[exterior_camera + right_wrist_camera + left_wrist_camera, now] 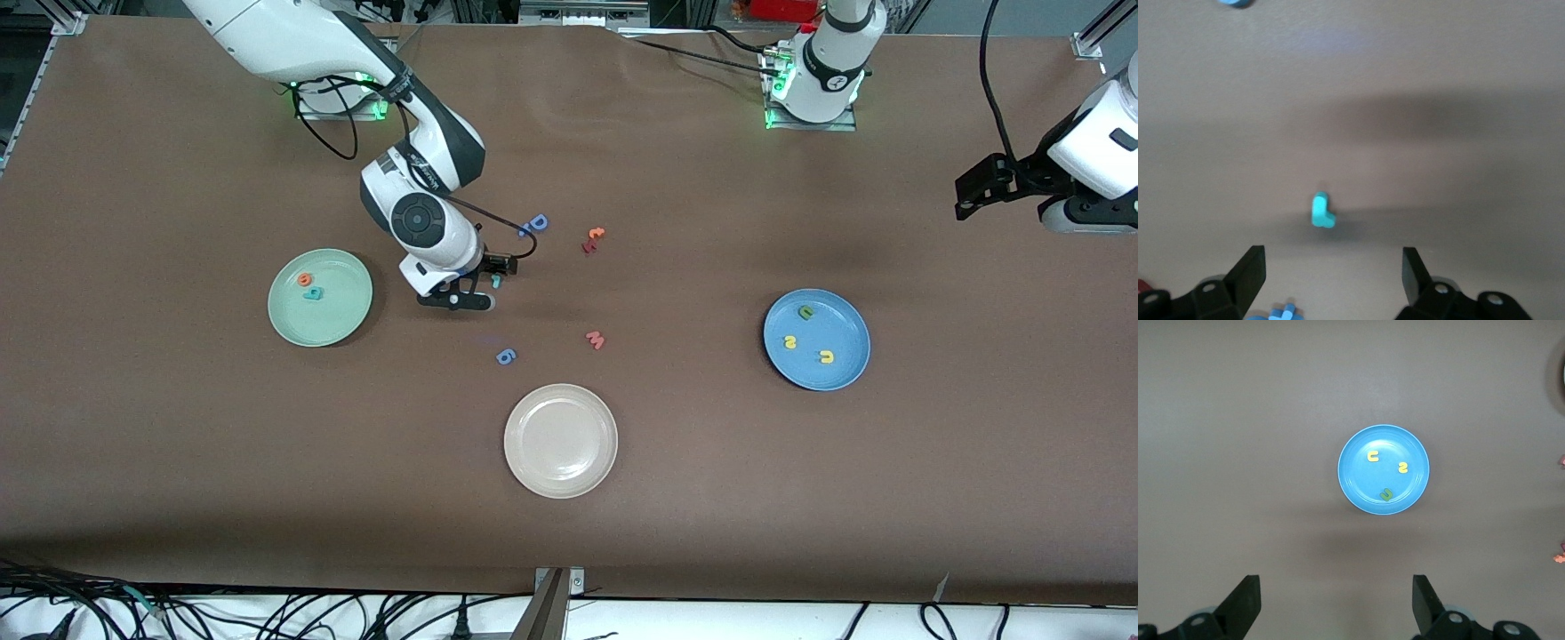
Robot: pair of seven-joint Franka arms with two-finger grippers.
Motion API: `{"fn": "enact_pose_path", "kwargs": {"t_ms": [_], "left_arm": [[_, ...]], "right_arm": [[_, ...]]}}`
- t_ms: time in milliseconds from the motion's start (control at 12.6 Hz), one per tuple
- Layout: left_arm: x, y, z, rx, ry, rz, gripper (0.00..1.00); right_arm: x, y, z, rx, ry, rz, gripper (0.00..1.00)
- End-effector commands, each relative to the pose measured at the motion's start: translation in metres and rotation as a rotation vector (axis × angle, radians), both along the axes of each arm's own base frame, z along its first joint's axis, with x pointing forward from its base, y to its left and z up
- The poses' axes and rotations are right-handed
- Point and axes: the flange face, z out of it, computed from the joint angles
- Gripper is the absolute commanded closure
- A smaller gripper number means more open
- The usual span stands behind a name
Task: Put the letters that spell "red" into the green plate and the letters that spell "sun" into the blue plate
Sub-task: 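Reach the right gripper down to the teal letter among the scattered letters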
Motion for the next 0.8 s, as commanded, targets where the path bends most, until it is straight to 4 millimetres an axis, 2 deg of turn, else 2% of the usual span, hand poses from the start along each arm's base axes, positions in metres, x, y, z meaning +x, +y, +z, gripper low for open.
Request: {"fn": "enact_pose_path", "kwargs": {"t_ms": [0, 159, 239, 557, 716], "left_arm": [[-0.001, -0.005, 0.007, -0.024, 0.002, -0.024, 0.00], [-0.002, -0.021, 0.007, -0.026, 0.002, -0.049, 0.00], [-0.003, -0.025, 0.007, -0.024, 0.002, -0.053, 0.00], [-0.002, -0.026, 0.006, -0.021, 0.003, -0.050, 0.00], [0.000, -0.025, 0.005, -0.022, -0.001, -0.048, 0.00]], "right_arm": [[-0.002, 0.004, -0.009, 0.012, -0.018, 0.000, 0.12], [-0.008, 0.013, -0.011, 0.002, -0.041, 0.045, 0.13], [-0.012, 0.013, -0.019, -0.009, -0.047, 0.069, 0.14], [-0.016, 0.008, -0.040, 0.004, -0.054, 0.068, 0.19], [-0.015, 0.007, -0.040, 0.003, -0.054, 0.067, 0.29]]}}
